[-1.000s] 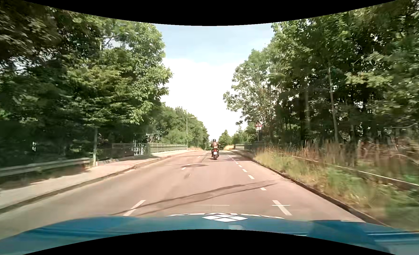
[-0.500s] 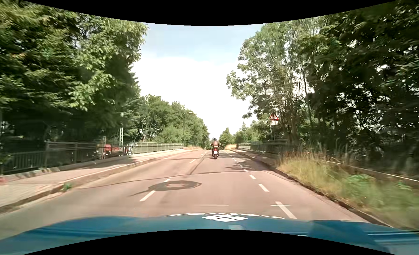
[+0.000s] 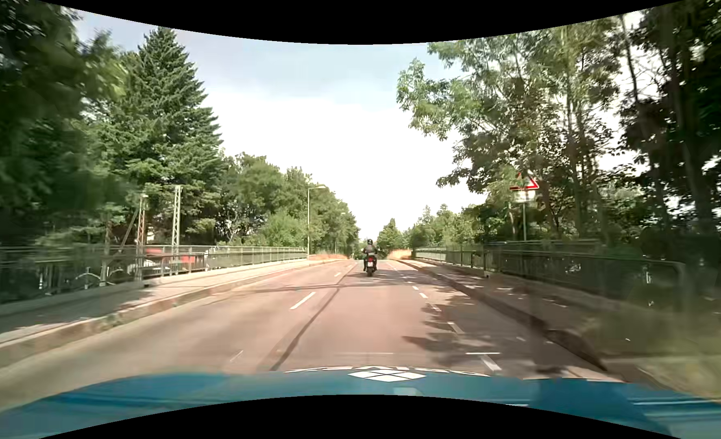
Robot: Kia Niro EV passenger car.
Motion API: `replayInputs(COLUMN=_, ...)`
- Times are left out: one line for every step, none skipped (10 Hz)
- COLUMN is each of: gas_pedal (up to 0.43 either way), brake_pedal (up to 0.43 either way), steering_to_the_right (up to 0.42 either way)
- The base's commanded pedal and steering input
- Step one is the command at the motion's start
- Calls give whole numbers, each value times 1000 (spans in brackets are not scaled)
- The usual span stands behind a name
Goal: Follow the waypoints while adhering to traffic rules and regulations
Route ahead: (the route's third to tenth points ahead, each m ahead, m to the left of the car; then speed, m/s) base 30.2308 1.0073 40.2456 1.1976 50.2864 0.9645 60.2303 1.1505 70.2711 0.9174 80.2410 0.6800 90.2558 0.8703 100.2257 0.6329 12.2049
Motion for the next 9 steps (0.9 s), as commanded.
replayInputs(gas_pedal=20, brake_pedal=0, steering_to_the_right=-2)
replayInputs(gas_pedal=20, brake_pedal=0, steering_to_the_right=-2)
replayInputs(gas_pedal=20, brake_pedal=0, steering_to_the_right=-2)
replayInputs(gas_pedal=20, brake_pedal=0, steering_to_the_right=-1)
replayInputs(gas_pedal=28, brake_pedal=0, steering_to_the_right=-1)
replayInputs(gas_pedal=28, brake_pedal=0, steering_to_the_right=-1)
replayInputs(gas_pedal=28, brake_pedal=0, steering_to_the_right=-1)
replayInputs(gas_pedal=28, brake_pedal=0, steering_to_the_right=-1)
replayInputs(gas_pedal=28, brake_pedal=0, steering_to_the_right=-1)
